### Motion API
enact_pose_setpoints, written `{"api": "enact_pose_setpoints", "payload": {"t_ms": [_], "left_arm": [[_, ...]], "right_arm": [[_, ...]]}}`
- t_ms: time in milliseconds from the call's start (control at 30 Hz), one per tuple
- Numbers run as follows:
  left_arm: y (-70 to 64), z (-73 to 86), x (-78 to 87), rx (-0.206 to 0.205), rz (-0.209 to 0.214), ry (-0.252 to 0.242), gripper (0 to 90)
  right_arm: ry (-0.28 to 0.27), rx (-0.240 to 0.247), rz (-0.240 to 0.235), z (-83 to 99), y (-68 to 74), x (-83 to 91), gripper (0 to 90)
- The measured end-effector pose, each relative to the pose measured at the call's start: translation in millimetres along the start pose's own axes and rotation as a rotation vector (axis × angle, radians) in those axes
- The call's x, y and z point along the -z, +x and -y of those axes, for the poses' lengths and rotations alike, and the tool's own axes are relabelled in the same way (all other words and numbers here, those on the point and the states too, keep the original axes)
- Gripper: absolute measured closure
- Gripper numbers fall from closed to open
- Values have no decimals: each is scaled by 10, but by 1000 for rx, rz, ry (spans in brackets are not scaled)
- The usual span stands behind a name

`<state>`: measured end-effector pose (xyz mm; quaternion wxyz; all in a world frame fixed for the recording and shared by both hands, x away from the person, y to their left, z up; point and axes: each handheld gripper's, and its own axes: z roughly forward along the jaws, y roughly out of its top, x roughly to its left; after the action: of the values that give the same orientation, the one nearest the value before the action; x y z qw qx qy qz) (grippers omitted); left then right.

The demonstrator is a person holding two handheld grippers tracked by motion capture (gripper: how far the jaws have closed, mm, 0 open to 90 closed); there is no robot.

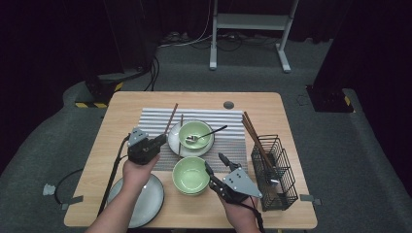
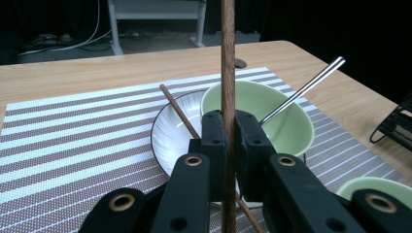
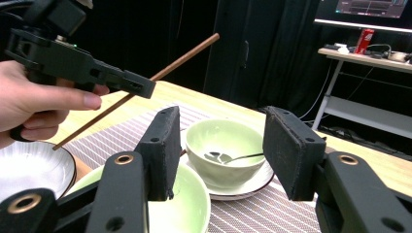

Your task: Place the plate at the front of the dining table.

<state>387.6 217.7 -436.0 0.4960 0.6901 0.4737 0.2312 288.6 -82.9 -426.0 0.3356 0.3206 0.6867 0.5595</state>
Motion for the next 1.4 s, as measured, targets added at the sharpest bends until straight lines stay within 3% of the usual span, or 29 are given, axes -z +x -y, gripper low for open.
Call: {"api": "enact_pose_setpoints", "payload": {"t_ms": [667, 967, 1400], "left_arm": [[-32, -255, -333, 7, -42, 33, 834], [-41, -205, -387, -6, -50, 73, 834], [79, -73, -506, 27, -94, 134, 832]], "right_arm": [[-12, -20, -2, 3, -79, 21, 485], [-16, -7, -1, -22, -30, 35, 485], [-4, -2, 0, -6, -5, 3, 487]]}}
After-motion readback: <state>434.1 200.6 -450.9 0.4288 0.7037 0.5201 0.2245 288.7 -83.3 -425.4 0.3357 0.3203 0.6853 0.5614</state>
